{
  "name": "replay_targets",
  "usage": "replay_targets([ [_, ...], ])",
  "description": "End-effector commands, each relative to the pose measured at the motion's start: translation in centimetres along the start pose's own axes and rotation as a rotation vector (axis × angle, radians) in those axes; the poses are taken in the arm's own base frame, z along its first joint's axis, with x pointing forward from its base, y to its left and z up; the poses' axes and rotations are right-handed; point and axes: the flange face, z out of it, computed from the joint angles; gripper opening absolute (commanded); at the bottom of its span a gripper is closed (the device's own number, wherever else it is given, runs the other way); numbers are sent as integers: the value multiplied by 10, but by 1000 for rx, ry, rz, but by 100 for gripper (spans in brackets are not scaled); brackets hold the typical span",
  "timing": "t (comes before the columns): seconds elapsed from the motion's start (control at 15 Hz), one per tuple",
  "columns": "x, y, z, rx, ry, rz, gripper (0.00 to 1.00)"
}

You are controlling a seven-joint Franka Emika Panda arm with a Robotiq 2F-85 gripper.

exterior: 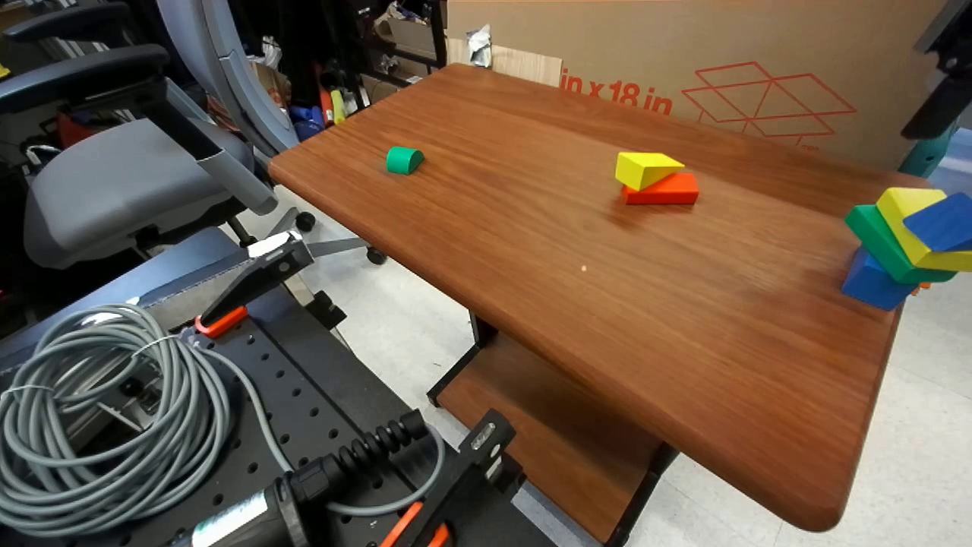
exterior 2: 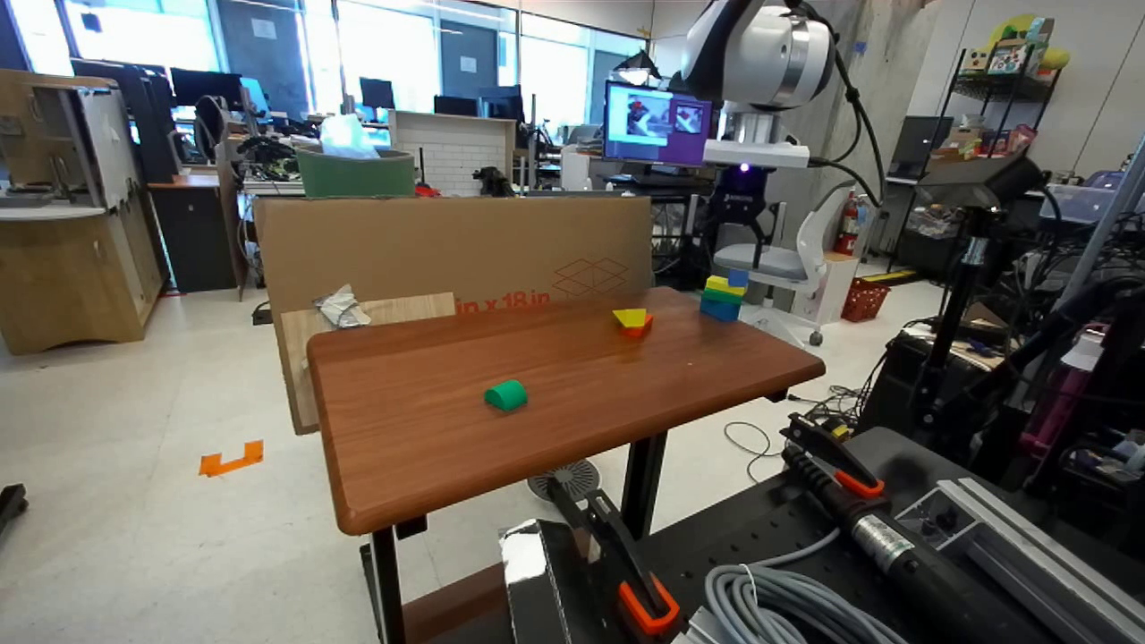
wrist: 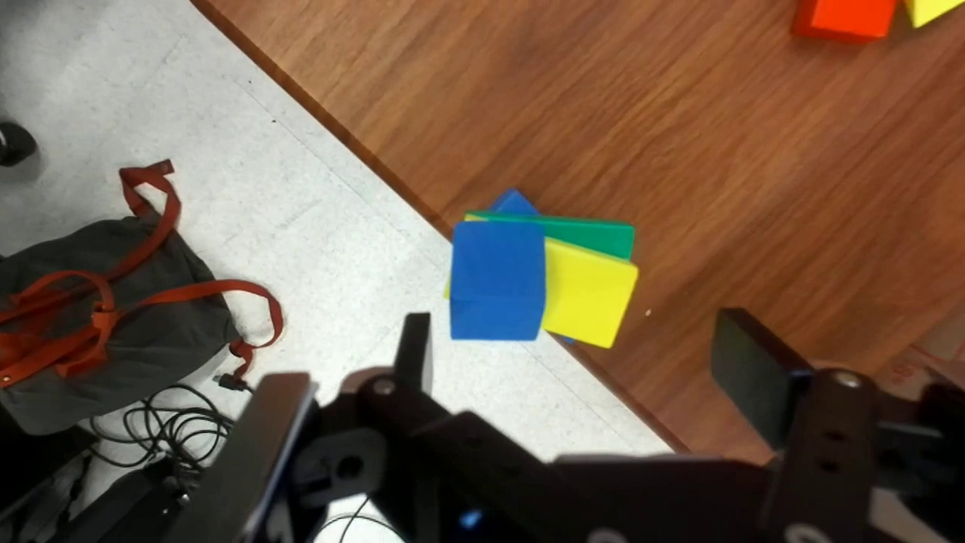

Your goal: Stack the blue block on top of the yellow block

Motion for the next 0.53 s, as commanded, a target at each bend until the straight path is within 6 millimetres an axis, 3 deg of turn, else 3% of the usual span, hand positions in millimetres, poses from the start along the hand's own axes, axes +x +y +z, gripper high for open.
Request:
replay_targets([
  [0.0,-31,4,-37,-9,-22,-93,100],
  [0.2,-61,12,-55,-103,-102,-217,100],
  [0.47,-99,18,-53,-227,-187,-377,100],
])
